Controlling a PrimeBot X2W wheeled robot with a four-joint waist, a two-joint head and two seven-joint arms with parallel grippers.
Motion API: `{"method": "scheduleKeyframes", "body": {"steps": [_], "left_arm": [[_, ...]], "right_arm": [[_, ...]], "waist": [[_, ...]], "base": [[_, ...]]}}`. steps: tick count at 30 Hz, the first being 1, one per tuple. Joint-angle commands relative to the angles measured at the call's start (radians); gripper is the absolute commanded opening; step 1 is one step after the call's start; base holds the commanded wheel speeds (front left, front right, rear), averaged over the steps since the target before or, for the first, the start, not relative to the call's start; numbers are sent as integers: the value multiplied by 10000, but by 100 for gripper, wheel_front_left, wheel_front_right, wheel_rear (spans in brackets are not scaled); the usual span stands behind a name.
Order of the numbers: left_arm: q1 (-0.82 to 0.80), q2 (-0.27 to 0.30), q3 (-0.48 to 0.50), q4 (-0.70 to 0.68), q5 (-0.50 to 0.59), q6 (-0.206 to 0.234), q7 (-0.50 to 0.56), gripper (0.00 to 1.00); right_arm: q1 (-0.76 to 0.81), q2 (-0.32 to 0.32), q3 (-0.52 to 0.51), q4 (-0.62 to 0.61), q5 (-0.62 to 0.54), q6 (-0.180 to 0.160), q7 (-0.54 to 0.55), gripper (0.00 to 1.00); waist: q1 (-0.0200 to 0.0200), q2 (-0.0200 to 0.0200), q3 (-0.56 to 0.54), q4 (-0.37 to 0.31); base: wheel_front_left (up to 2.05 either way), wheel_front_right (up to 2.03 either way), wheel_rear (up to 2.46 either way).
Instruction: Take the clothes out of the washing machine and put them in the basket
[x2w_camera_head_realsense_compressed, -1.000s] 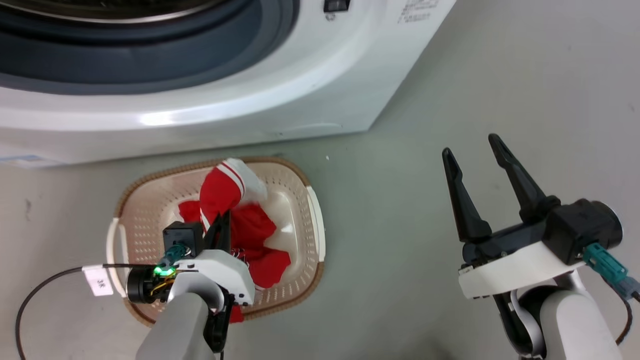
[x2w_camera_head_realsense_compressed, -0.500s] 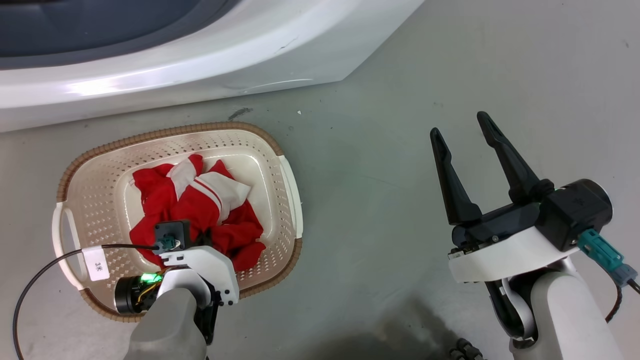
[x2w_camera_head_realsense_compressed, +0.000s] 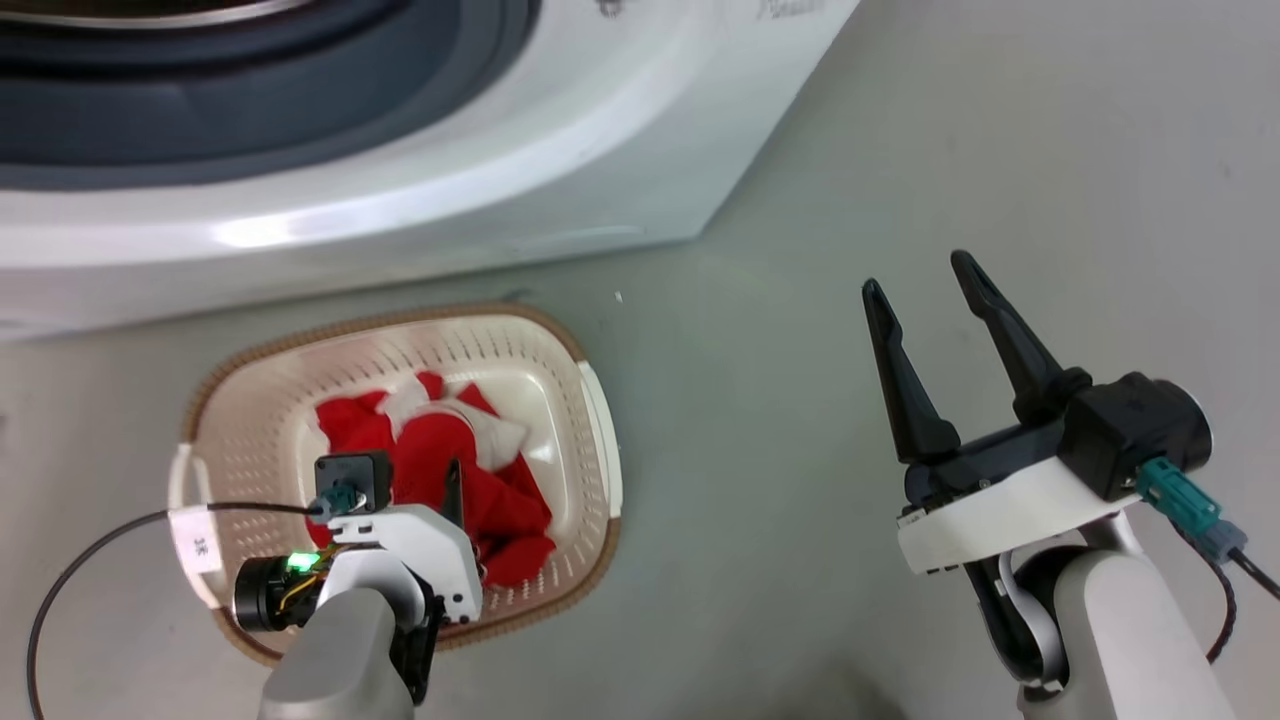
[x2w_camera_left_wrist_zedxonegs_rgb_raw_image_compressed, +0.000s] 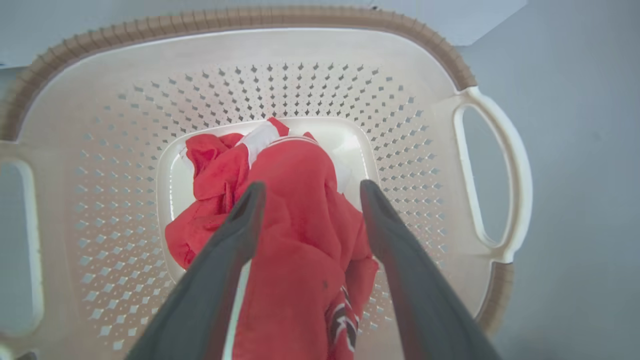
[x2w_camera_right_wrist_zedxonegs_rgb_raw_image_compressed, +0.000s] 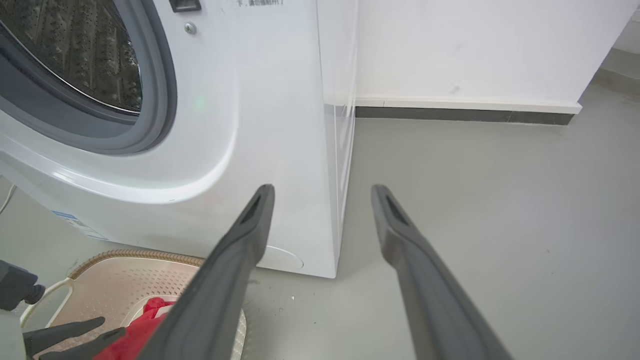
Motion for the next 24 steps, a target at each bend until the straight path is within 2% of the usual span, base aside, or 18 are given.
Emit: {"method": "scheduleKeyframes", "body": {"steps": [1, 11, 24], "left_arm": [[221, 24, 28, -190, 91, -61, -25, 100], [1439, -255, 487, -2254, 444, 11, -25, 100], [2951, -476, 983, -6537, 1224, 103, -25, 100]], "right_arm": [[206, 16, -52, 49, -84, -7, 2, 100], [975, 16, -538, 79, -268, -7, 399, 100], [1914, 16, -1059, -112, -400, -7, 789, 100]], "waist": [[-1, -1, -833, 257], [-1, -1, -2801, 1010], [-1, -1, -4297, 1671]], "base": [[0, 0, 0], [0, 0, 0], [0, 0, 0]]}}
